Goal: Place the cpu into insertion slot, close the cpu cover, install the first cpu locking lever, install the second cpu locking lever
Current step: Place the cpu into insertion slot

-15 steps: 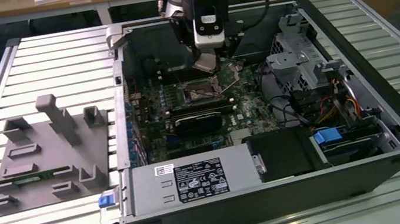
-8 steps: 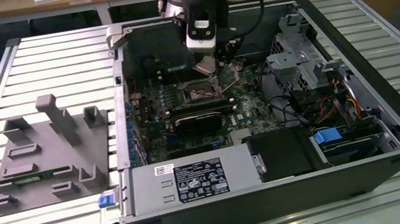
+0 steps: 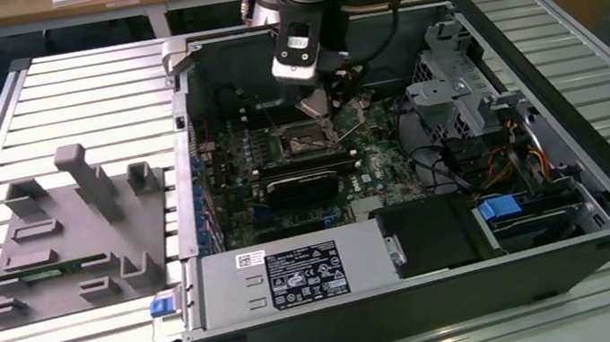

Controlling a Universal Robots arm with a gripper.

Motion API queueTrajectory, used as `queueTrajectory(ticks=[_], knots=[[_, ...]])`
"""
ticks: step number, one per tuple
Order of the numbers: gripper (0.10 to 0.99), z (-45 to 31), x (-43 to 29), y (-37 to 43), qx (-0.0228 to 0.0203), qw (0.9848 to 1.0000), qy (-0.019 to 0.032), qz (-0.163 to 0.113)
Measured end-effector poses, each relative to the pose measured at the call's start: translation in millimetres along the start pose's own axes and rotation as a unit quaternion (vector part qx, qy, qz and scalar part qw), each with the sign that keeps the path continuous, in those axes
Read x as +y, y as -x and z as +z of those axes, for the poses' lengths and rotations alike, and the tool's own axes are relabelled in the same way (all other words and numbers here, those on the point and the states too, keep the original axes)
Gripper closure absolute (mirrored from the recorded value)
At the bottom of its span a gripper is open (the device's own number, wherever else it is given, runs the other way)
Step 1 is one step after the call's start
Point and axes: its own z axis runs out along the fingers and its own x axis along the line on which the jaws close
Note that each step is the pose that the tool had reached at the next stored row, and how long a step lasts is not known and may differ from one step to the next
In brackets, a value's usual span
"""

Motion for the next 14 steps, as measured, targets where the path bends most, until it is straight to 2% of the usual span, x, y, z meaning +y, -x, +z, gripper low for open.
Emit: queueTrajectory(ticks=[4, 7, 11, 14], knots=[[0.545, 3.3, -0.3, 0.1, -0.0032, 0.9994, 0.0007, 0.036], [0.545, 5.8, -0.5, 0.1, -0.0057, 0.998, 0.0012, 0.063], [0.545, 9.2, -0.8, 0.2, -0.0089, 0.995, 0.0019, 0.099], [0.545, 11.4, -1.0, 0.2, -0.0113, 0.9919, 0.0024, 0.126]])
